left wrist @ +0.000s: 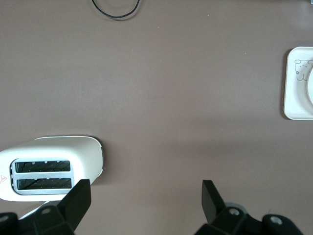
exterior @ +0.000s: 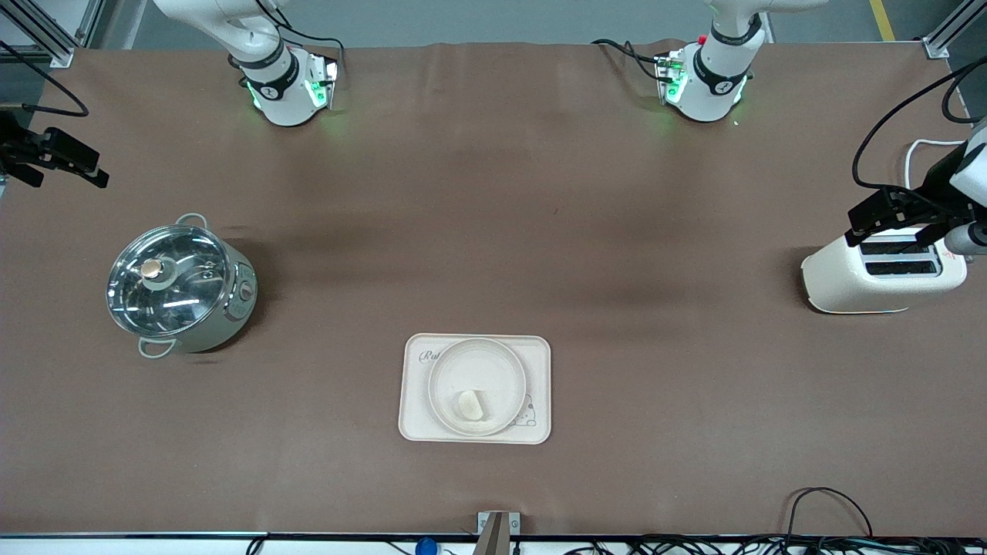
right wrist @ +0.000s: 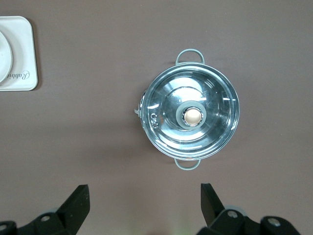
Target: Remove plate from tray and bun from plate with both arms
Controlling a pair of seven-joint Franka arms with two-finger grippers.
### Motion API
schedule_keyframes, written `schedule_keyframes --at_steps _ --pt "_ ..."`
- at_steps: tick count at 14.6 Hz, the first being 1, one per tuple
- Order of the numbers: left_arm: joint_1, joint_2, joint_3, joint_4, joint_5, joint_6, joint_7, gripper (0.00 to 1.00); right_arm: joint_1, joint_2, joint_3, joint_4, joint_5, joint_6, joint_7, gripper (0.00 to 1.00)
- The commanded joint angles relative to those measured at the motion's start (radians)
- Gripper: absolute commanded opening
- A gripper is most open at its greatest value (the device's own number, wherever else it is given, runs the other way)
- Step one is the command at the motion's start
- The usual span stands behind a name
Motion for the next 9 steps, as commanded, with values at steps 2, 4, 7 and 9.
schedule_keyframes --at_steps 2,4,7,9 --pt "0.007 0.013 0.004 0.018 -0.01 -0.027 -0.039 1.0 0.001 0.09 0.021 0.162 -0.007 0.008 -0.003 1.0" --pt "0.01 0.013 0.004 0.018 -0.009 -0.029 -0.039 1.0 0.001 0.09 0.021 0.162 -0.005 0.007 -0.002 1.0" --pt "0.009 0.015 0.007 0.018 -0.001 -0.029 -0.039 1.0 0.004 0.09 0.021 0.162 -0.007 0.007 -0.002 1.0" --pt "0.01 0.013 0.007 0.019 0.0 -0.029 -0.028 1.0 0.007 0.101 0.021 0.162 -0.007 0.007 -0.005 1.0"
